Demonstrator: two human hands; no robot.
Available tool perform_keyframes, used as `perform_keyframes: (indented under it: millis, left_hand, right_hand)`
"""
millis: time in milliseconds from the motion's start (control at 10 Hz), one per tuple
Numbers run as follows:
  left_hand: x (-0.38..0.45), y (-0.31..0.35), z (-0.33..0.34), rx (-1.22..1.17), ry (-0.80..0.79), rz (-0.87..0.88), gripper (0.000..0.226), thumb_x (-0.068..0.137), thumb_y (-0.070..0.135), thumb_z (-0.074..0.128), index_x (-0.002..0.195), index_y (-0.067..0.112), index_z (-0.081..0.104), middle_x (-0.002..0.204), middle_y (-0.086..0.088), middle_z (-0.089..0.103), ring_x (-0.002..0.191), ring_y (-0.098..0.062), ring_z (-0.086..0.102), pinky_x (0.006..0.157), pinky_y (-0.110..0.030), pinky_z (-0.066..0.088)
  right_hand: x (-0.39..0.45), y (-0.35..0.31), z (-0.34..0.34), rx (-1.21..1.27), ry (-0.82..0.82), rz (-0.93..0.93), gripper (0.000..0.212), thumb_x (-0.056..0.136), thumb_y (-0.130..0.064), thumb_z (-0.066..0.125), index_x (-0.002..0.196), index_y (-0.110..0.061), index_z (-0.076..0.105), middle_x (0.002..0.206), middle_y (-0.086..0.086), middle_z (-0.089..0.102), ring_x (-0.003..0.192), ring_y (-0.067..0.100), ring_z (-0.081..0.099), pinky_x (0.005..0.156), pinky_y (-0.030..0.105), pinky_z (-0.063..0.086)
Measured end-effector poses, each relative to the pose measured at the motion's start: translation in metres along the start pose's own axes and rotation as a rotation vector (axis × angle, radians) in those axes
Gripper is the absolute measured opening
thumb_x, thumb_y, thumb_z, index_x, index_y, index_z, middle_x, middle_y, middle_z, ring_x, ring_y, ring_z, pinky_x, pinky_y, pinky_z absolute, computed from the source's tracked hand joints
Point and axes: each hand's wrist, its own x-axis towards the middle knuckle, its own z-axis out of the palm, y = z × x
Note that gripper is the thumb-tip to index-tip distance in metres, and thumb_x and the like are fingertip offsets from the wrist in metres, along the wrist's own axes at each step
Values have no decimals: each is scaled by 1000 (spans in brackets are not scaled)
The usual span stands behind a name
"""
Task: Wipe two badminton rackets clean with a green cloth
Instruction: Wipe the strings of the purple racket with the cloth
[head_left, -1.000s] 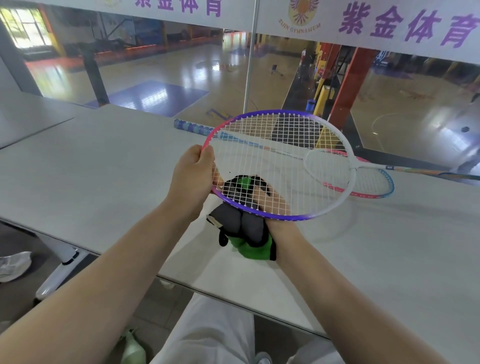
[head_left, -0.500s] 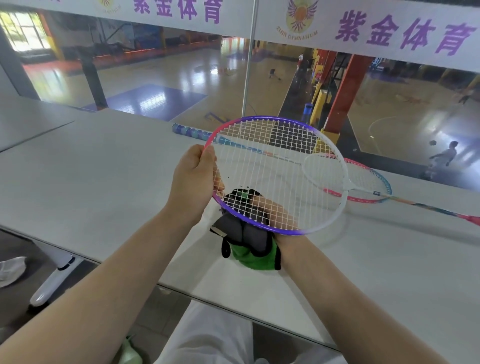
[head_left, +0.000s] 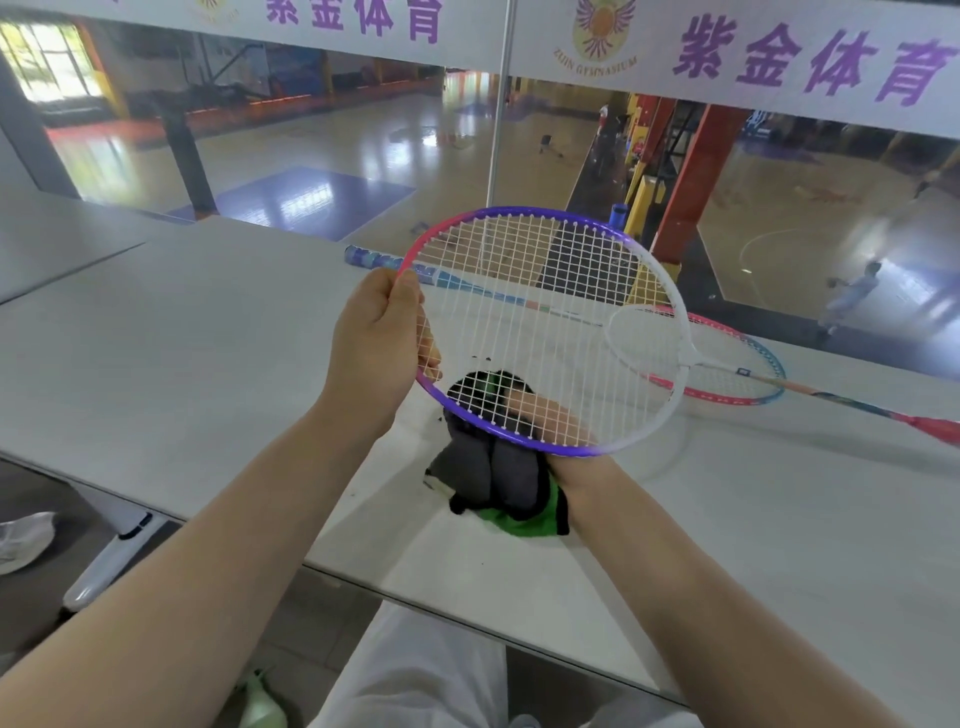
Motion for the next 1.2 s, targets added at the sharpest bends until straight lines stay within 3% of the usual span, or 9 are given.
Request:
perform_keyframes:
  millis: [100,200,300,500,800,1000,1100,1200]
  left_hand:
    - [4,1,-3,7,11,1,29,105,24,34,85,10,48,46,7,47,40,-7,47,44,-21,47]
    - [10,3,-4,-24,45,-16,27,104,20,35,83,10,49,48,5,47,40,-8,47,43,-22,46]
    - [17,4,-6,-31,71,-33,25,103,21,35,89,8,51,54,-1,48,40,-10,47,44,-23,47]
    - [18,0,-5,16,68,-39,25,104,23,35,92,9,52,57,-1,49,41,-7,48,45,-22,49]
    - [7,-5,2,54,31,-31,26,105,25,34,88,11,48,52,6,49,41,-5,48,47,-23,49]
    - [1,-6,1,99,32,46,28,105,28,34,91,8,48,64,-3,51,47,-9,52,49,-30,52]
    - [0,-9,0,137,21,64,28,105,30,35,83,18,46,67,-2,53,57,-16,54,59,-42,57]
    - [-2,-8,0,132,4,39,27,105,29,35,83,17,46,67,-2,53,52,-10,54,52,-32,55]
  right_hand:
    - [-64,-39,16,-176,-200,63,26,94,-10,59,69,-16,60,69,1,63,61,11,60,53,20,50]
    - [-66,-43,7,-483,-272,-22,15,88,-17,64,74,-17,68,73,0,71,69,12,67,66,27,55]
    - [-72,-52,-6,-873,-349,-89,15,84,-24,64,95,-21,73,93,-3,74,88,10,70,84,29,57]
    - [-109,-84,-21,-1320,-431,-223,15,88,-30,59,100,-33,68,96,-18,69,89,-4,62,89,25,51]
    - [-93,-130,6,-1086,-65,-667,8,82,-32,72,89,-32,68,85,-16,68,81,-2,62,73,20,52]
    - [-64,-119,28,-1136,35,-729,12,81,-31,72,91,-31,65,86,-16,63,81,1,58,71,22,49]
    - [-60,-110,33,-1218,88,-773,14,80,-31,70,92,-27,63,88,-12,61,82,7,58,72,30,51]
    - [-60,-109,27,-1210,84,-756,11,84,-27,69,92,-25,62,87,-12,60,80,5,56,69,24,49]
